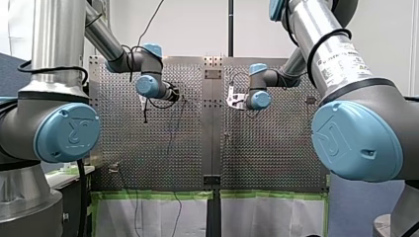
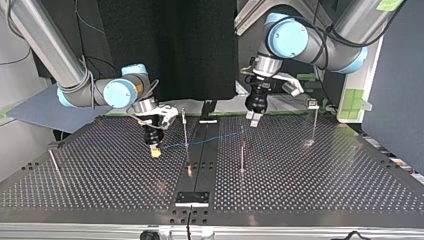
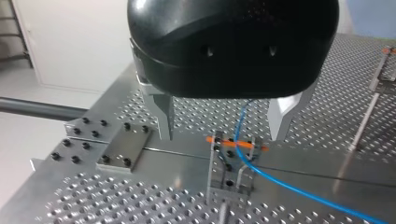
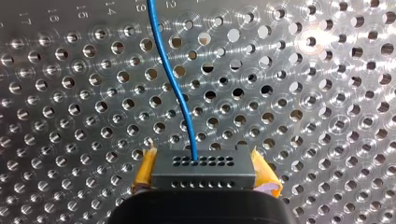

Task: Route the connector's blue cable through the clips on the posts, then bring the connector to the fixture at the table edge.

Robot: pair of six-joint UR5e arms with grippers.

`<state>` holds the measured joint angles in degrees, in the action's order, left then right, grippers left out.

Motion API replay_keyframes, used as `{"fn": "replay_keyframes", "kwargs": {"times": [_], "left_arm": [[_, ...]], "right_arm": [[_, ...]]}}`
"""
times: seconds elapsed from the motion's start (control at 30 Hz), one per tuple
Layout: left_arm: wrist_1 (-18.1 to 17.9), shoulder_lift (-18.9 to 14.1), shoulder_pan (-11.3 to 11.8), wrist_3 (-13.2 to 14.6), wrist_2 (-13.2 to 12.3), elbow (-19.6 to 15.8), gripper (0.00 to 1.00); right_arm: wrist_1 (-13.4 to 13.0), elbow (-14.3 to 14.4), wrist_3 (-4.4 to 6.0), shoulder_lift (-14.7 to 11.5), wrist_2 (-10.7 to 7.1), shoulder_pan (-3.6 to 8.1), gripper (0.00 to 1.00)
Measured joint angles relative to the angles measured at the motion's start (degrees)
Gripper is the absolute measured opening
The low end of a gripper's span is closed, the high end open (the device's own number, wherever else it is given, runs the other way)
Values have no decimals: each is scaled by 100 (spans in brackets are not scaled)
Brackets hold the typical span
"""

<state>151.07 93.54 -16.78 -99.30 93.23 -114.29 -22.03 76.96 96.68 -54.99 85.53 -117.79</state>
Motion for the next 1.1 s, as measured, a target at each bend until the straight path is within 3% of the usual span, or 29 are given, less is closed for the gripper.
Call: {"fn": "replay_keyframes", "kwargs": {"times": [0.53,0.73,1.1], "left_arm": [[-839,138,-215,-822,-812,38,100],[-888,366,-453,-961,-685,238,100],[-460,828,-916,-558,-230,698,100]], "right_arm": [[-11,0,12,0,-17,14,0],[2,0,18,0,-49,15,0],[10,0,19,0,-56,19,0]]}}
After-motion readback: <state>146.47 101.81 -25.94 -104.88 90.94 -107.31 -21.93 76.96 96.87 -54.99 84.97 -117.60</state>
